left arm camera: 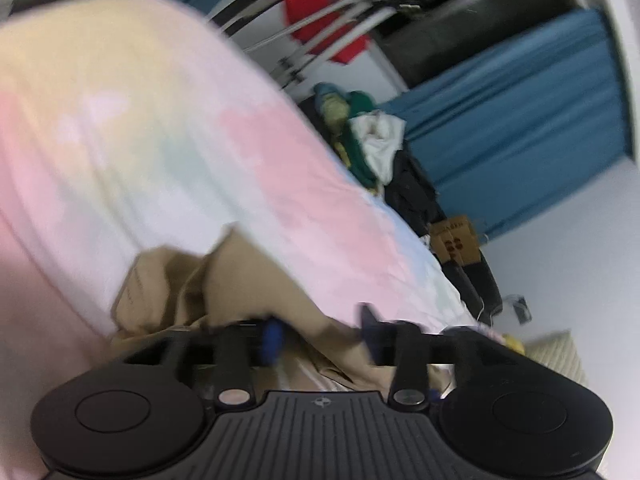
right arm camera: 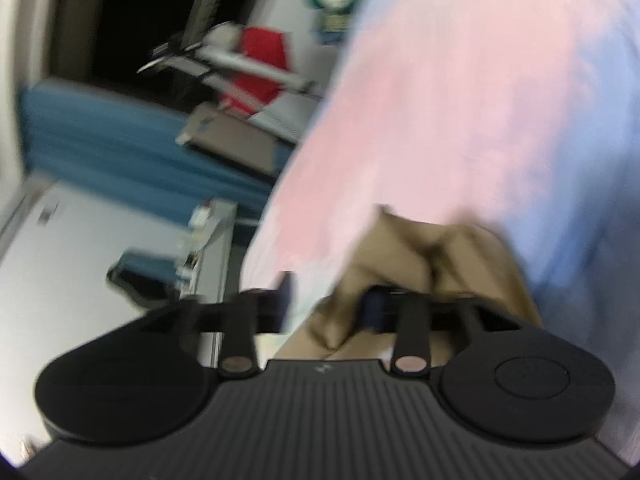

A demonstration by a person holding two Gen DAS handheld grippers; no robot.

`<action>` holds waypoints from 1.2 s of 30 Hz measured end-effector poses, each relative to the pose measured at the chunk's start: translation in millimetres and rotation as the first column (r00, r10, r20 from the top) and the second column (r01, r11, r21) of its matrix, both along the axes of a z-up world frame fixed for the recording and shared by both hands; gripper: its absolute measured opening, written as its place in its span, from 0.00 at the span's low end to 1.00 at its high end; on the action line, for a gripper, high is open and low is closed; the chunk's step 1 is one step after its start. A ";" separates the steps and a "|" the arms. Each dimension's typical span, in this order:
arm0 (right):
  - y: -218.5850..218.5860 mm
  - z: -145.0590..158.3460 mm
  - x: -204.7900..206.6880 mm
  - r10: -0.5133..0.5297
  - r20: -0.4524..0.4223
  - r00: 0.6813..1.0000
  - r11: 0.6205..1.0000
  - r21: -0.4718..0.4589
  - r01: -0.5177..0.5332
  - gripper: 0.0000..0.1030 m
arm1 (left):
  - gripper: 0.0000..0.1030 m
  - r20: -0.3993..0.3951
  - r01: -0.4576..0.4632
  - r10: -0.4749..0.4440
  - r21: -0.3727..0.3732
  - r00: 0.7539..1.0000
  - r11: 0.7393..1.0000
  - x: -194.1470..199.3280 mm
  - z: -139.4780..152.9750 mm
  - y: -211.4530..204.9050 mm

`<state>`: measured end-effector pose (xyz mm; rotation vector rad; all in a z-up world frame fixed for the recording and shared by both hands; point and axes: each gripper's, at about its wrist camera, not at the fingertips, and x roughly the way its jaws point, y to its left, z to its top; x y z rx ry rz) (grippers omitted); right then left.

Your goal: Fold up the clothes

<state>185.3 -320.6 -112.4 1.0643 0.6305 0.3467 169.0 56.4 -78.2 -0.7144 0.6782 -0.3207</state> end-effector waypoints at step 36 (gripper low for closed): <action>61.6 34.5 -70.7 0.154 0.054 0.987 0.741 -0.667 -0.079 0.47 | 0.79 0.045 0.070 -0.117 0.574 0.992 0.816 -72.2 10.5 -67.8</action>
